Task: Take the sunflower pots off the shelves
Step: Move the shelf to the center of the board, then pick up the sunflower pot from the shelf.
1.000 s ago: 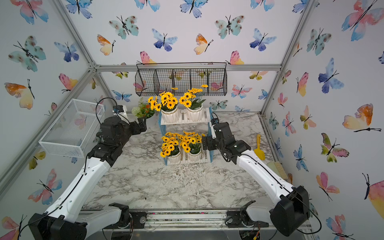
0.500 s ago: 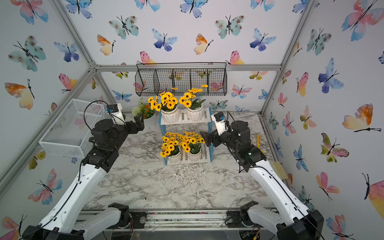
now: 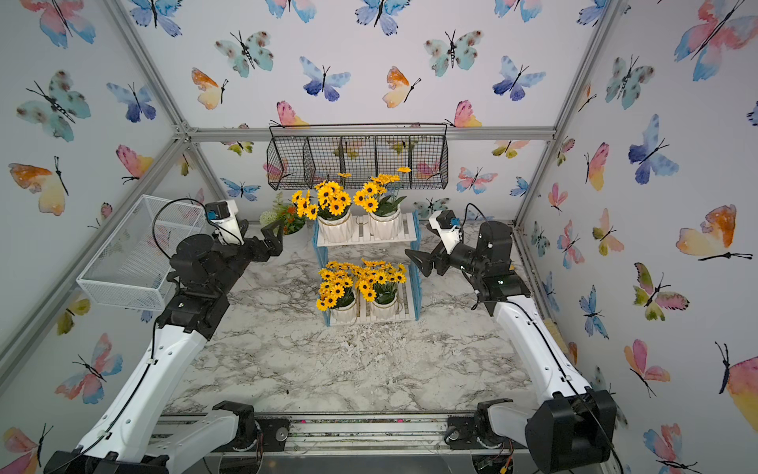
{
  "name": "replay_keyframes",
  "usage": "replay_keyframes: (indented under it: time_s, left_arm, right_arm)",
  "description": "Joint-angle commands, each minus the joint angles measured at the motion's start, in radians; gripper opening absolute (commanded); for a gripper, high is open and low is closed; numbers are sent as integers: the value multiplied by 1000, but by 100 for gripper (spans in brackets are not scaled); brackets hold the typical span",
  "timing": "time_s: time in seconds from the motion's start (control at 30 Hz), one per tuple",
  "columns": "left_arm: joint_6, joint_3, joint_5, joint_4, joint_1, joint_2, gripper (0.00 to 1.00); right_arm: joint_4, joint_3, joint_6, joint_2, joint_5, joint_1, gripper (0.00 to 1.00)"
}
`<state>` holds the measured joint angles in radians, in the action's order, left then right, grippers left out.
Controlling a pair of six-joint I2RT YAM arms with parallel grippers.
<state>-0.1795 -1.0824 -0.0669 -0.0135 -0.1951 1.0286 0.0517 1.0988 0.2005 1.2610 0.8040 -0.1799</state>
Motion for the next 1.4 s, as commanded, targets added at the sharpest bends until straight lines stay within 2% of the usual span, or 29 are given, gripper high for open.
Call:
replay_keyframes:
  time_s: [0.0,0.07,0.13,0.4,0.57,1.03,1.2,1.37]
  left_arm:
    - [15,-49,-55,-37,9,-7,98]
    - [21,-69,-61,-27,12,-4,98]
    - [25,-78,-67,-21,14,-4,98]
    - [23,-90,-91,-22,23,-2,98]
    - [25,-104,-87,-14,27,11,98]
    - [23,-117,-93,-8,46,24,98]
    - [20,-113,-96,-11,47,21,98]
    - [20,-111,-94,-10,49,17,98]
  right_arm:
    - [104,24,39,42,189,46,99]
    - [126,42,67,78,288,64,99]
    - [90,87,112,127,336,69,99]
    - [117,191,129,262,433,83,99]
    - [172,232,79,329,477,83,99]
    - [272,323,-75,440,492,82,99]
    - [307,348,-159,473,464,74,99]
    - [279,375,-169,492,430,56,98]
